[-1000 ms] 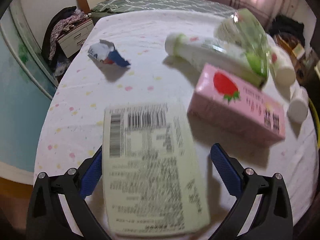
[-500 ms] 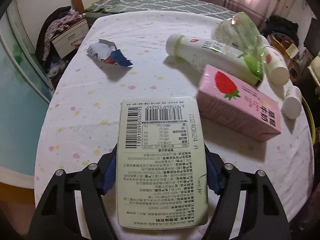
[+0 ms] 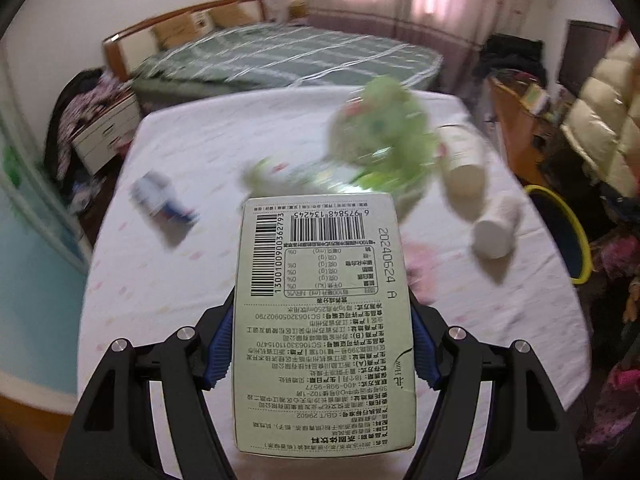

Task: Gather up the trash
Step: 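Carry the carton with the left tool into the bin and open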

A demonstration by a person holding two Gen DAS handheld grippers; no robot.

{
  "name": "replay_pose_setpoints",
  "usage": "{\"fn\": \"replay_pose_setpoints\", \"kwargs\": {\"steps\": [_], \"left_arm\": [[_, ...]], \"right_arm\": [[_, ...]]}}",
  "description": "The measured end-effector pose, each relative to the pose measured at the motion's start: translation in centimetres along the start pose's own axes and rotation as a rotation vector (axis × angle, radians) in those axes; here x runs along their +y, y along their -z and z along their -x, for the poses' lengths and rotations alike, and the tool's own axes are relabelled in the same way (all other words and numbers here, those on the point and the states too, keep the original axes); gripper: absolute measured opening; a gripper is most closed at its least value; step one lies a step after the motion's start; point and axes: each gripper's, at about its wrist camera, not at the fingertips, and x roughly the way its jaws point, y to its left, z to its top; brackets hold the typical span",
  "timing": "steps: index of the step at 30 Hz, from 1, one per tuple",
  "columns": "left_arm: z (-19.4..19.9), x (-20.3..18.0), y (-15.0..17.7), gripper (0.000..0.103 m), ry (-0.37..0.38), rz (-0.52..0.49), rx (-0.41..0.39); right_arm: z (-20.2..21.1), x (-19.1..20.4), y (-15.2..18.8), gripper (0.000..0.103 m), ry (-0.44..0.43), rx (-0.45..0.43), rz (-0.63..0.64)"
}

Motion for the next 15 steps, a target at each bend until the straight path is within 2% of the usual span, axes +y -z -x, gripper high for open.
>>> {"fn": "replay_pose_setpoints", "kwargs": {"steps": [5,15], "left_arm": [[-0.7,-5.8,-2.9,0.071,0.095,-0.099,-0.03],[-3.7,-21.5,-8.3,0.071,0.314,-0.325,-0.047]], "right_arm": [[1.2,-2.1,0.5,0.037,0.081,-0.017,-0.005],[3.8,-6.3,1.5,0.043,0.196,-0.056,-0.035]]}}
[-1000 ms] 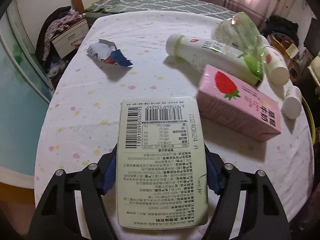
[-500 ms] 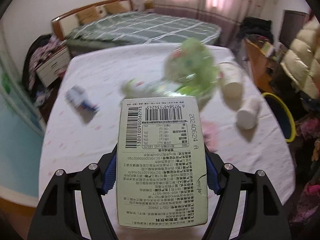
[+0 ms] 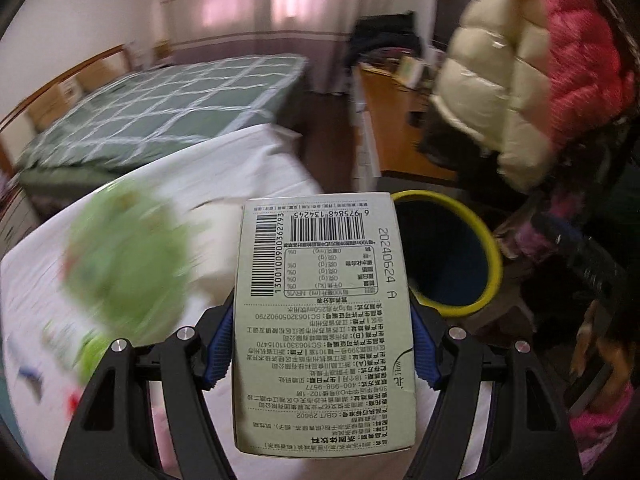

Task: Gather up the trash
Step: 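Carry the carton with the left tool into the bin and open, then withdraw the left tool from the bin while the right tool moves to the green plastic bag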

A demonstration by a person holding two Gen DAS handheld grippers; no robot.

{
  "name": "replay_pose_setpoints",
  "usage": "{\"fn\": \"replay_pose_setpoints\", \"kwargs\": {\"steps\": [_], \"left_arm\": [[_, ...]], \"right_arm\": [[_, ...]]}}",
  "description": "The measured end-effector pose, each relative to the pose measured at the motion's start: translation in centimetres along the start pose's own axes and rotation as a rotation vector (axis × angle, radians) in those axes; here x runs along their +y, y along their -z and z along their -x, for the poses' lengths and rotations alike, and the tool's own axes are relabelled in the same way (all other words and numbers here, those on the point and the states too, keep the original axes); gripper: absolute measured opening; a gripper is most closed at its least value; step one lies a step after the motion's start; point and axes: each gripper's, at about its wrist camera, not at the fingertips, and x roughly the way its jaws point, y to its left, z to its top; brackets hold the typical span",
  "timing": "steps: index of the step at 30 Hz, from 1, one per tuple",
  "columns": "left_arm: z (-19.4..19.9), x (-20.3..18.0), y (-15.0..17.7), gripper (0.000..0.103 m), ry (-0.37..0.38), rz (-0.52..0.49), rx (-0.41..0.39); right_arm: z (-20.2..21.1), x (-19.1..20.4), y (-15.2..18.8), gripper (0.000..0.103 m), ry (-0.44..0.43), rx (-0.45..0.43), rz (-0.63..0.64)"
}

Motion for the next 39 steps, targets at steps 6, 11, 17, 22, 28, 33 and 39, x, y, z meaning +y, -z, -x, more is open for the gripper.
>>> {"fn": "replay_pose_setpoints", "kwargs": {"steps": [6,11,17,22,28,33,39], "left_arm": [[-5.4,-6.4,-3.8,0.071,0.078,-0.098,0.01],[-9.6,-9.9,-5.7,0.071,0.133,-0.117,0.039],[-13.2,-12.3,-7.2,0.075,0.137,-0.122,0.04],[-12.1,-11.6,-7.9,0.092,0.116,-0.084,-0.018],[-3.9,-6.8,-5.2,0.097,0.083,-0.04,-0.13],[2.6,-0.2,-0.8,0.098,0.007,0.024,-0.221],[8.6,9.4,4.5,0.098,-0.162,0.154,-0.315]], "right_arm": [[0.4,-1.8,0.7,0.046,0.046,0.004,-0.001],[0.5,-2.5,1.1,0.05,0.067,0.01,0.004],[0.6,-3.2,1.2,0.051,0.083,0.021,-0.003],[0.5,-3.1,1.4,0.051,0.096,0.031,0.005],[-0.4,-2.0,1.6,0.051,0.065,0.051,0.007],[-1.2,0.8,1.7,0.051,0.008,0.07,0.04],[-2.4,6.0,1.6,0.051,-0.068,0.101,0.097]]}}
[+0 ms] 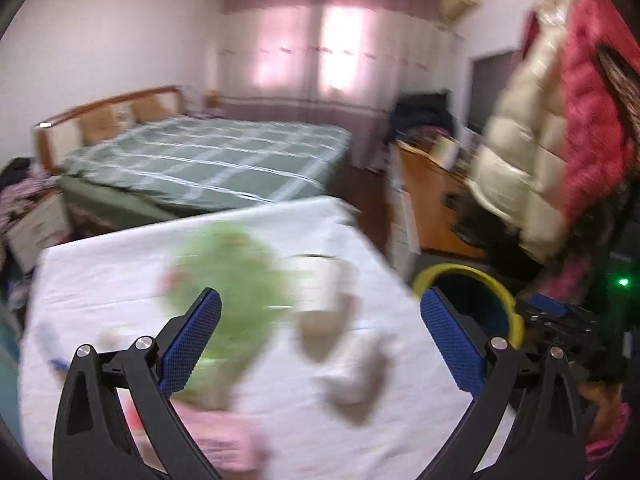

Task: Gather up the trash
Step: 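Withdraw the left tool from the bin while the right tool moves to the green plastic bag, then close the right tool on the green plastic bag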

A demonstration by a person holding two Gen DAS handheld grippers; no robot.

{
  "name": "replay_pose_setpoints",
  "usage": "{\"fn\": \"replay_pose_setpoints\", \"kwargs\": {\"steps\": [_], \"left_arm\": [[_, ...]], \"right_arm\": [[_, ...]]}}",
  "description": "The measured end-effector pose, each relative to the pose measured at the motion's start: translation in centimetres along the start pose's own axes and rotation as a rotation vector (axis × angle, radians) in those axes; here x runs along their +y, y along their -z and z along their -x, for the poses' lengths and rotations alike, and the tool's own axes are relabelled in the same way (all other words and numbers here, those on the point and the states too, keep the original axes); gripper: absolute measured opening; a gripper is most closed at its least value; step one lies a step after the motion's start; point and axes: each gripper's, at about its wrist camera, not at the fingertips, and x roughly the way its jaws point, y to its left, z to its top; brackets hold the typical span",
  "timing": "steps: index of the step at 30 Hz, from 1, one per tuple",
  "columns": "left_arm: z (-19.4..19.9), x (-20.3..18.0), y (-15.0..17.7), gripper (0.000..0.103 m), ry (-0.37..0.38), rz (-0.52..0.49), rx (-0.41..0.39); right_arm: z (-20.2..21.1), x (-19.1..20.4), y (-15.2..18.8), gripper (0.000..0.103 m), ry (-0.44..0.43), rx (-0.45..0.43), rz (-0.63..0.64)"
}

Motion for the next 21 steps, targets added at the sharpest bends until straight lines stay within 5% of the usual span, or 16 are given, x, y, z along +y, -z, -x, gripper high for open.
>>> {"fn": "replay_pose_setpoints", "kwargs": {"steps": [6,13,21], "left_arm": [[3.2,10.1,1.6,0.098,-0.21,0.075,-0.09],[3.4,19.0,3.9,0.098,-0.37,0.149,-0.117],[3.8,23.5,5.2,0.098,-0.483,0.242,-0.131]], "right_arm": [[-2.0,7.7,-1.5,0.051,-0.097,0.017,0.089],[-4.4,16.1,-2.9,0.051,-0.191,0.03,0.185],[-5.6,25.5,-3.6,0.051,-0.323,0.049,0.284]]}}
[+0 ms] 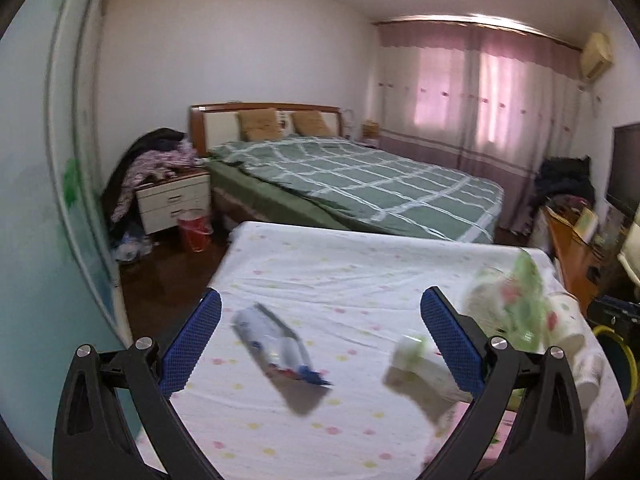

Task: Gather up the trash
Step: 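Close the right tool on the green plastic bag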

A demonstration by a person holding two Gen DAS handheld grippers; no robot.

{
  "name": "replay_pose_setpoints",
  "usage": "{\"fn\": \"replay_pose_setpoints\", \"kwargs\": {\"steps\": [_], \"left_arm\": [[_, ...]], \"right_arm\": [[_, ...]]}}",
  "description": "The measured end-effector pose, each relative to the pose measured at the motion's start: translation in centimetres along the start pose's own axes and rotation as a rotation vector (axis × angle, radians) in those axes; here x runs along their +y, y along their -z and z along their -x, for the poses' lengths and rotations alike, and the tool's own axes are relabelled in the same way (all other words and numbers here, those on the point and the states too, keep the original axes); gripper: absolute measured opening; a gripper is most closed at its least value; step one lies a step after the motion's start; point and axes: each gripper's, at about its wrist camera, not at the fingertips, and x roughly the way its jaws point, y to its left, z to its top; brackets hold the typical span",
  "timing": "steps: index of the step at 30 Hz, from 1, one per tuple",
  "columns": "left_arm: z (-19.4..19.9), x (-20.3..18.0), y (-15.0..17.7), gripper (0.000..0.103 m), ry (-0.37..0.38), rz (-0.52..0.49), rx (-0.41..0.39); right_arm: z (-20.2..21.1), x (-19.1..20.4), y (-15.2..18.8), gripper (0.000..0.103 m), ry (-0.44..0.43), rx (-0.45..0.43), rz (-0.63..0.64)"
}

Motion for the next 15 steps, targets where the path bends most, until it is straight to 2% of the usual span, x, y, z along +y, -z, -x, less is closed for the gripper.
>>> {"fn": "replay_pose_setpoints", "kwargs": {"steps": [2,7,10,15], "left_arm": [[-0.2,1.1,0.0,0.098,-0.057,0.018,0.001],[-1.9,3.6,0.5,0.098,-0.1,0.105,0.069],[-2.1,4.1,1.0,0.098,-0.097,0.126,0.088],[-2.2,3.6,1.2,0.098,-0.099,0.117,0.085]], "right_arm": [[-1.0,2.2,-0.6,0.053,-0.016,0.009,0.036],[-3.7,6.3,-1.3,0.059,-0.014,0.04,0.103],[-5.1,7.5,-1.5,0.064,0.047,0.038,0.132],[-7.7,8.0,-1.3,0.064,0.113,0.082,0.142]]}}
